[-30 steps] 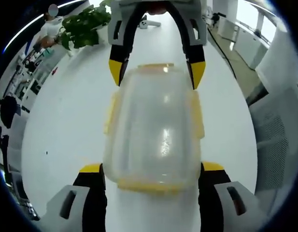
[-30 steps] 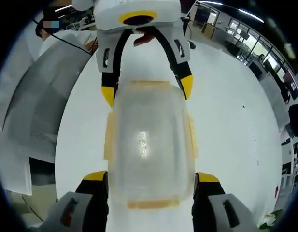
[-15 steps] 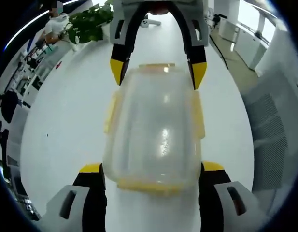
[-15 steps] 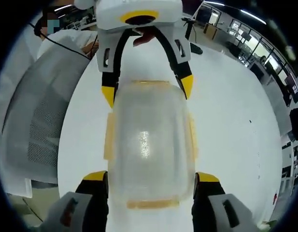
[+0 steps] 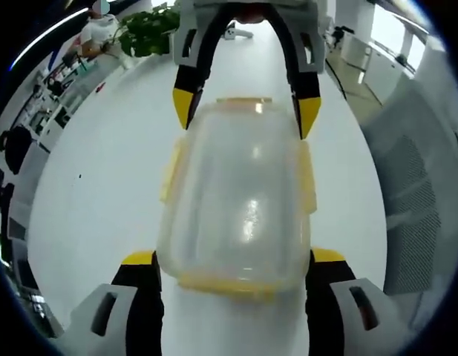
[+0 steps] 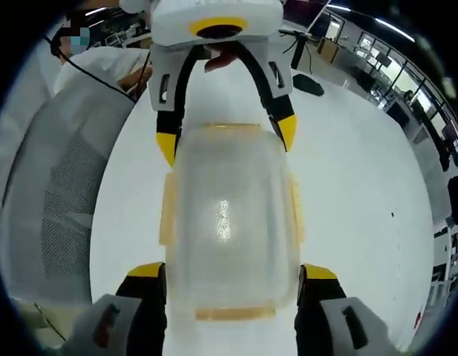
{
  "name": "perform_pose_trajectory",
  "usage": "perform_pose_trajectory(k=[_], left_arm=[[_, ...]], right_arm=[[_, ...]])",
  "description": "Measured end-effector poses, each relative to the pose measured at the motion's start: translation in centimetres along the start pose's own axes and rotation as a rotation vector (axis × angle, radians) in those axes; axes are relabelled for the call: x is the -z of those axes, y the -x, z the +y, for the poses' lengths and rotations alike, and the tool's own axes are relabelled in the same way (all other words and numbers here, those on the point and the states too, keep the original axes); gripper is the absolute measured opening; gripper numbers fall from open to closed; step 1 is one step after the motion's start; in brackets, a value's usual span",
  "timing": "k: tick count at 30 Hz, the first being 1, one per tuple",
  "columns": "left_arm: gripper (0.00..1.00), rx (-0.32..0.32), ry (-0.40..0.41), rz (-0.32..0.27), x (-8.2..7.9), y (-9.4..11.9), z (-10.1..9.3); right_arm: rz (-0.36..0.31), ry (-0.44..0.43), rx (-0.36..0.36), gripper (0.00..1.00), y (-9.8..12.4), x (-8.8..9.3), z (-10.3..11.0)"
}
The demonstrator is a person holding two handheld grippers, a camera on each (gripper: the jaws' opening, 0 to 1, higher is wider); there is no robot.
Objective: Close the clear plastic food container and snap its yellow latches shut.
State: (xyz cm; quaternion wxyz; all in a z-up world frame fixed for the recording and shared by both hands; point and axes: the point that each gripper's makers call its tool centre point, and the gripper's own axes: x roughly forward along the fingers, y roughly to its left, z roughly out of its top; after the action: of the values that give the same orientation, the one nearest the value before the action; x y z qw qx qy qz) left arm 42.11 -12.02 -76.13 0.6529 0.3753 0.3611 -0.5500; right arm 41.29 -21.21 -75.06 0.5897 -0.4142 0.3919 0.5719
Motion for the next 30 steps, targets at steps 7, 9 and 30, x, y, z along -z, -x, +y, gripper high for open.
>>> perform_pose_trajectory(k=[7,9,30], left_arm=[[0.78,-0.006,0.02,0.003,1.9,0.7,0.7],[0.78,-0.007,0.022,0.005,2.1,0.7,0.8],[0.81,-0.022,0.022,0.002,2.8,0.2,4.8]], right_arm=[[-0.013,0.001,0.004,0.71,-0.8,-2.0,-0.4],[-0.019,0.0,0.003,0.71,-0.8,-2.2,-0.5],[-0.046,0.003,-0.003,0.71,-1.3,-3.0,-4.4]])
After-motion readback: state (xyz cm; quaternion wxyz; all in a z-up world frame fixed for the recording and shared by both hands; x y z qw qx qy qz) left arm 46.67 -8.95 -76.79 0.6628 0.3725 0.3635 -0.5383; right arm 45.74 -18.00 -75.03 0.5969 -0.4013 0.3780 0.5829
